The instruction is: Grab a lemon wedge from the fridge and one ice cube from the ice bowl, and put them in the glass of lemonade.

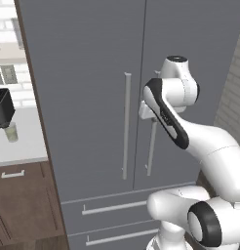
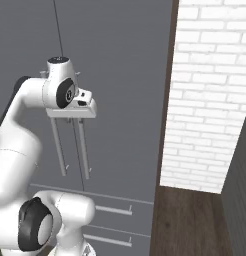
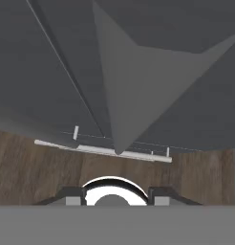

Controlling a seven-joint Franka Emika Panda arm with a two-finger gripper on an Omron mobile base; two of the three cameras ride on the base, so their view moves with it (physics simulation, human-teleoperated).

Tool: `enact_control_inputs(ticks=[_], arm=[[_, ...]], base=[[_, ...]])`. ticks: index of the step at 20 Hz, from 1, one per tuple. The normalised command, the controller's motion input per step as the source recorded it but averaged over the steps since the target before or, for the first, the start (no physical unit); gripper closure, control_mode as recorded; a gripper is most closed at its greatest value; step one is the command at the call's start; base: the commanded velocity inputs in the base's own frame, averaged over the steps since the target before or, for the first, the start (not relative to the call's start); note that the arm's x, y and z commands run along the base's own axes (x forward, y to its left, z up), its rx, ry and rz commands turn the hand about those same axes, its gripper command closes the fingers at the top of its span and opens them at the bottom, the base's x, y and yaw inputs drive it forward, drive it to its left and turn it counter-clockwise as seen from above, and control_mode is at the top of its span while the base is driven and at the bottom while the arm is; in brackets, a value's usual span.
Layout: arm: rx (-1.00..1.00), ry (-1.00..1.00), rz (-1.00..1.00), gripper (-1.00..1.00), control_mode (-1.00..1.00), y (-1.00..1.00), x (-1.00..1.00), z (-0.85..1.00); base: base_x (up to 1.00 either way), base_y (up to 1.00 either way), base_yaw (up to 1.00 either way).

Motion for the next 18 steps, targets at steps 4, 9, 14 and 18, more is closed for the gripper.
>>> enact_control_inputs(ticks=[4, 9, 14, 18], arm=[[0.00, -0.02, 0.00, -1.00, -1.00, 0.00, -0.23, 0.00], [0.05, -0.07, 0.00, -1.00, -1.00, -0.05, -0.58, 0.00], [0.04, -0.04, 0.00, -1.00, -1.00, -0.02, -0.55, 0.00], [0.05, -0.03, -0.01, -1.00, -1.00, -0.01, -0.17, -0.25]], base=[[0.00, 0.00, 0.00], [0.00, 0.00, 0.00], [0.00, 0.00, 0.00], [0.00, 0.00, 0.00]])
